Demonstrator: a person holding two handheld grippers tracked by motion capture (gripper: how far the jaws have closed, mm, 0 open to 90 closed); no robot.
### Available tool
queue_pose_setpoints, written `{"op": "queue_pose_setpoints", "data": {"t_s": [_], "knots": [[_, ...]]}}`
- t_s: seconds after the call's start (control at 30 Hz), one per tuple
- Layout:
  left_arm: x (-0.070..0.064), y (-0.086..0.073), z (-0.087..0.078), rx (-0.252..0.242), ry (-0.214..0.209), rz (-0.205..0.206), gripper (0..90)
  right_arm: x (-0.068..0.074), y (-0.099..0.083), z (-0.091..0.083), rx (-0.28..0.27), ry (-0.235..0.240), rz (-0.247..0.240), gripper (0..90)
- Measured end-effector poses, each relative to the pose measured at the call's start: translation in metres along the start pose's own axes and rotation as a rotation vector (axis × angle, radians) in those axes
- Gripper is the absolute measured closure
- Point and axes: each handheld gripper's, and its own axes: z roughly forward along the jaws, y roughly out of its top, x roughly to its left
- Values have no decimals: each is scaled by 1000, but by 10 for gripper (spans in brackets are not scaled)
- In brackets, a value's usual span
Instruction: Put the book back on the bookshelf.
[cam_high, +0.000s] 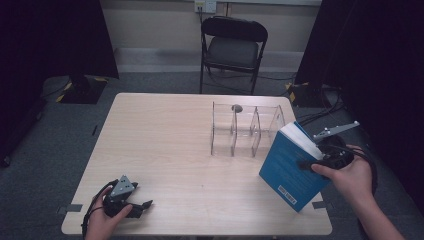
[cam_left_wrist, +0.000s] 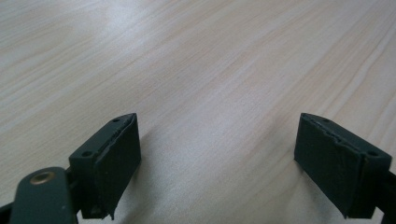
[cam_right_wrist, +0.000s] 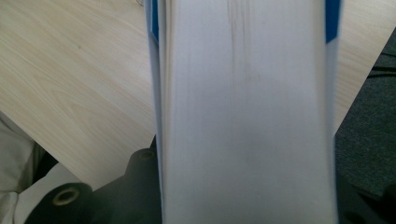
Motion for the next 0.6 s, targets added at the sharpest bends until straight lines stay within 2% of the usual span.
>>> {"op": "queue_pose_setpoints", "data": {"t_s": [0.07, 0.23, 0.43, 0.6], "knots": [[0, 0, 0, 0, 0, 0, 142, 0, 1, 0, -7, 2, 7, 619], [0, 0, 0, 0, 0, 0, 142, -2, 13, -6, -20, -27, 67, 618], [0, 0, 0, -7, 0, -7, 142, -3, 26, -5, -19, -72, 94, 618], [0, 0, 0, -5, 2, -1, 142, -4, 33, -3, -14, -70, 121, 618]]}}
